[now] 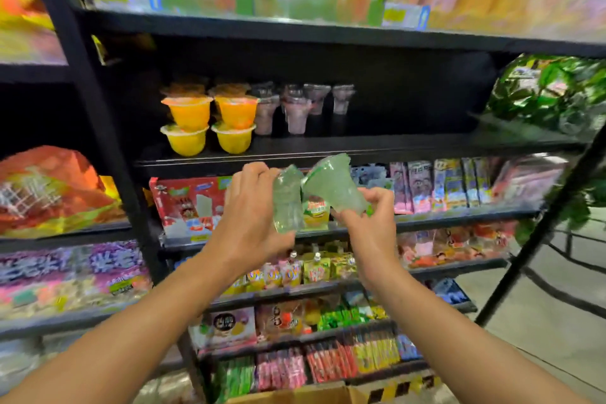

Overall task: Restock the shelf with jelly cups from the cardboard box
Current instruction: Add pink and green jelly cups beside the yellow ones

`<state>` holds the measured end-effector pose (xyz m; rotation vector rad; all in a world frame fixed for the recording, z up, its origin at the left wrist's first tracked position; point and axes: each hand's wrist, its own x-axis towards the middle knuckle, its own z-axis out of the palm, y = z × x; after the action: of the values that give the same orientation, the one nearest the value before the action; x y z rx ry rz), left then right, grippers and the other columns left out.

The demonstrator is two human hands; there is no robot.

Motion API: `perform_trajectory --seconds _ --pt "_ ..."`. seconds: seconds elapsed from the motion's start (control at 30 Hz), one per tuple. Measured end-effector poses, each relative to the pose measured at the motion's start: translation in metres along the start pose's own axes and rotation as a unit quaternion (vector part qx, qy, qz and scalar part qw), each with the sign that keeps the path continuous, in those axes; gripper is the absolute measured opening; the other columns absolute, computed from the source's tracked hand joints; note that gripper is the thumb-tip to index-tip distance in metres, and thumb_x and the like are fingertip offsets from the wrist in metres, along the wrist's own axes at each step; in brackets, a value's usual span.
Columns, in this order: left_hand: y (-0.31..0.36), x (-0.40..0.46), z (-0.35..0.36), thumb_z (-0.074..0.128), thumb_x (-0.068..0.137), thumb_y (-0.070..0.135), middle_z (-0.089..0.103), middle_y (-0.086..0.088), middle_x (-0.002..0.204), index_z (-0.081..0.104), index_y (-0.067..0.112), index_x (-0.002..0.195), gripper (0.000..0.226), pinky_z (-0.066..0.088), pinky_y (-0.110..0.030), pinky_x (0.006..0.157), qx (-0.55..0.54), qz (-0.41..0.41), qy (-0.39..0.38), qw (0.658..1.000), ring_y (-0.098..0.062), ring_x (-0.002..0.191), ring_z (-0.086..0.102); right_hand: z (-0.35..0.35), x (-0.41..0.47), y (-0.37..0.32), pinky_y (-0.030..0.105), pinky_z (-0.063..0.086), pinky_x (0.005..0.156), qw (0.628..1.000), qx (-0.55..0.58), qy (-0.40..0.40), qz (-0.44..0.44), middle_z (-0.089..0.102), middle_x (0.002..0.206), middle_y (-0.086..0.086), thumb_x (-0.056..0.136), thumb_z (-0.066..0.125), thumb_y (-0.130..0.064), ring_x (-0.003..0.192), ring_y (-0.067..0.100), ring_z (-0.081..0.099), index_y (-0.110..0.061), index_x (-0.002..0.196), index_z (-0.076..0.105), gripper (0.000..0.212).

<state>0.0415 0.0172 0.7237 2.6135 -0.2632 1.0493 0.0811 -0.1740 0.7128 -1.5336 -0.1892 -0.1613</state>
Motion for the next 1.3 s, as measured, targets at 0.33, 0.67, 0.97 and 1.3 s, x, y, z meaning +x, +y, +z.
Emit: perform_trajectory --seconds 0.33,0.67,0.97,1.3 --pt "0.041 0.052 0.018 0.082 0.056 0.036 0.04 -0.003 0.116 0.048 0.013 0.128 0.083 0.036 -0.034 0.082 0.041 0.004 0.013 0.999 -0.022 0.102 0.039 -0.031 0.045 -0.027 0.041 0.05 0.092 0.99 0.118 -0.048 0.067 0.062 0.116 0.017 0.048 0.071 -0.029 0.113 0.034 0.062 -0.022 0.098 0.04 0.059" --pt "0.074 0.131 0.073 0.089 0.057 0.04 0.037 -0.004 0.129 0.041 0.014 0.139 0.099 0.039 -0.039 0.094 0.143 -0.01 0.007 0.99 -0.025 0.116 0.038 -0.1 0.16 -0.027 0.034 0.053 0.088 0.897 0.384 -0.156 0.153 0.065 0.115 0.019 0.092 0.051 0.008 0.095 0.026 0.067 -0.012 0.111 0.046 0.029" --pt "0.079 0.17 0.089 0.088 0.06 0.041 0.038 -0.007 0.134 0.037 0.011 0.141 0.101 0.041 -0.041 0.099 0.206 -0.023 -0.005 0.978 -0.027 0.121 0.041 -0.116 0.211 -0.027 0.032 0.044 0.097 0.872 0.374 -0.257 0.186 0.07 0.122 0.005 0.088 0.06 -0.008 0.109 0.017 0.064 -0.012 0.135 0.056 0.048" --pt "0.058 0.174 0.094 0.092 0.058 0.035 0.039 -0.008 0.131 0.041 0.006 0.14 0.101 0.041 -0.039 0.102 0.163 -0.027 0.0 0.986 -0.026 0.119 0.041 -0.103 0.197 -0.033 0.04 0.056 0.097 0.833 0.468 -0.206 0.213 0.068 0.121 0.023 0.088 0.049 0.014 0.11 0.029 0.069 0.004 0.127 0.055 0.041"
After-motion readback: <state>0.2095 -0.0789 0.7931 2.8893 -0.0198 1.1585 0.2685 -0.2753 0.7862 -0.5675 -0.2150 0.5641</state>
